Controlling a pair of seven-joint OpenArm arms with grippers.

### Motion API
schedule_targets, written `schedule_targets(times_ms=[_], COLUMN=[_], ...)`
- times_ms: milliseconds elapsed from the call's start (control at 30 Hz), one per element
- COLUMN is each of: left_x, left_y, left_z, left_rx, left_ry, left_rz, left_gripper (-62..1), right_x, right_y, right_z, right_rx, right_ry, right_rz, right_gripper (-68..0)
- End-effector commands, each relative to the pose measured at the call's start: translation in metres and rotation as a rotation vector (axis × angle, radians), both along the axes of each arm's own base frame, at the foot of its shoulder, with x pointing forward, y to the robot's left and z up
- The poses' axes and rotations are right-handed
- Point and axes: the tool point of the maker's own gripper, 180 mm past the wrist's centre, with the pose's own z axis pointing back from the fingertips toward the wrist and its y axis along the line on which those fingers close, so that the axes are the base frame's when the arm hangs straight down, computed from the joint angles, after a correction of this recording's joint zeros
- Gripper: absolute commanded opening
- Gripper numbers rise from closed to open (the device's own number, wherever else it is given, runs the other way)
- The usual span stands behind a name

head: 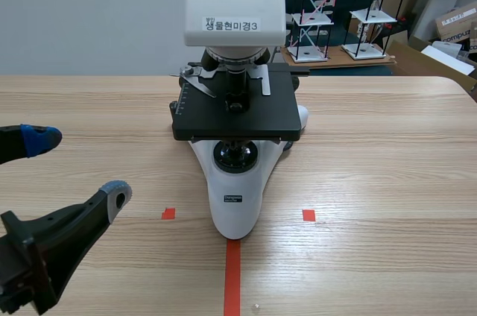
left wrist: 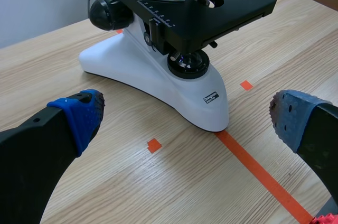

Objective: Point at the coarse focus knob

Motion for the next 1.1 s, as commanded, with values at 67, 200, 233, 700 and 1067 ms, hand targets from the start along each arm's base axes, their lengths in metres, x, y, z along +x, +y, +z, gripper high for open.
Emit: schedule_targets(times_ms=[67,200,233,700,1067], left_x=[0.002,0.002,0.002,0.002,0.002], left_y=[-0.003,-0.003,-0.003,-0.003,-0.003], left_z=[0.012,0.012,0.012,0.012,0.012], left_rx=[-0.025,-0.025,-0.025,-0.026,-0.026], left_ry=[-0.035,-0.035,-0.035,-0.035,-0.035], left_rz=[-0.005,-0.005,-0.005,-0.005,-0.005], left_gripper=[1.4,1.4,1.4,1.4,1.4], right_x=[0.019,0.031,0.033,0.075,0.128], right_y=[-0.021,-0.042,-0.045,-0.021,0.022], right_z=[0.044,0.069,0.074,0.096,0.055], right_rx=[-0.005,0.024,0.035,0.028,0.127], right_ry=[-0.113,-0.161,-0.164,-0.164,-0.006], right_rz=[-0.047,-0.069,-0.06,0.045,0.111], right_gripper=[-66.5,-66.5,-66.5,-66.5,-66.5])
